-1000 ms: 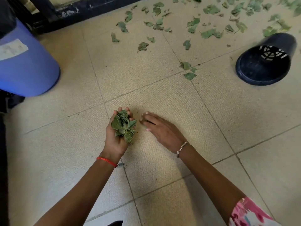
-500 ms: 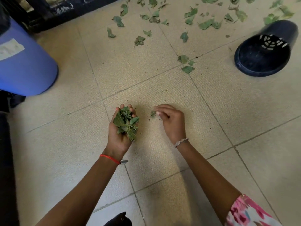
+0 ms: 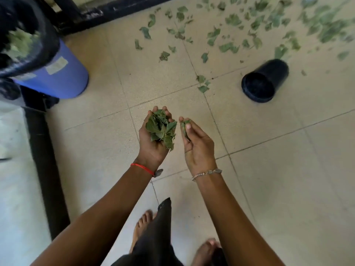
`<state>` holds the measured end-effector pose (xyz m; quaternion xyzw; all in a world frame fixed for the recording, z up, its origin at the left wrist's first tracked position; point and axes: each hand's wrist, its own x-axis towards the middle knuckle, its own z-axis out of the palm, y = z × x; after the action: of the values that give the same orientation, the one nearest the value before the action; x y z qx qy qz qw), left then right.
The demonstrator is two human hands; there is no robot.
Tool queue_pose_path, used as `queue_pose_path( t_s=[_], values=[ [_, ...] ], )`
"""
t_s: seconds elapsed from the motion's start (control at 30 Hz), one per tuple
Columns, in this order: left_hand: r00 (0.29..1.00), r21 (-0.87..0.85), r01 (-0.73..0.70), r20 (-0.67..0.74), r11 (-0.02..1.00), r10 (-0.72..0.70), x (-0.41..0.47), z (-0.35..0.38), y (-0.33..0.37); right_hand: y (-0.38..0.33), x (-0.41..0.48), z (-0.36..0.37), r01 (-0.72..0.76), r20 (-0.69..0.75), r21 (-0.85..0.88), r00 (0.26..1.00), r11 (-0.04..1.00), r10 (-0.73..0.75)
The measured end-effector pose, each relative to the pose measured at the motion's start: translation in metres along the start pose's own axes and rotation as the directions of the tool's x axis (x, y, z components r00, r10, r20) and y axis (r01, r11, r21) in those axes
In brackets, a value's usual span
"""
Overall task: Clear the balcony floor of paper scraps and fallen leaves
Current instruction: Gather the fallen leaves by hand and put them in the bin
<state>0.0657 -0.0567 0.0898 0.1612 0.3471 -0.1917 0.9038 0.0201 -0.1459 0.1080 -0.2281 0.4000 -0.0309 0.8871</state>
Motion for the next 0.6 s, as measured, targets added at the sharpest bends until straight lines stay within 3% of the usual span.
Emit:
queue_pose_path(
  t_s=[0.17, 0.33, 0.6],
  values=[
    [0.999, 0.014, -0.037, -0.005, 0.999, 0.037, -0.102, 0.112, 0.000, -0.050, -0.103, 0.091, 0.116, -0.085, -0.173, 0.988, 0.978, -0.132],
    [0.992, -0.059, -0.121, 0.016, 0.991, 0.122, -0.184, 0.205, 0.033, -0.098, -0.184, 0.191, 0.154, -0.012, -0.201, 0.987, 0.967, -0.160],
    [0.946, -0.068, -0.322, -0.052, 0.944, 0.319, -0.205, 0.251, 0.149, -0.053, -0.194, 0.311, 0.137, 0.109, -0.389, 0.989, 0.911, -0.102]
  ],
)
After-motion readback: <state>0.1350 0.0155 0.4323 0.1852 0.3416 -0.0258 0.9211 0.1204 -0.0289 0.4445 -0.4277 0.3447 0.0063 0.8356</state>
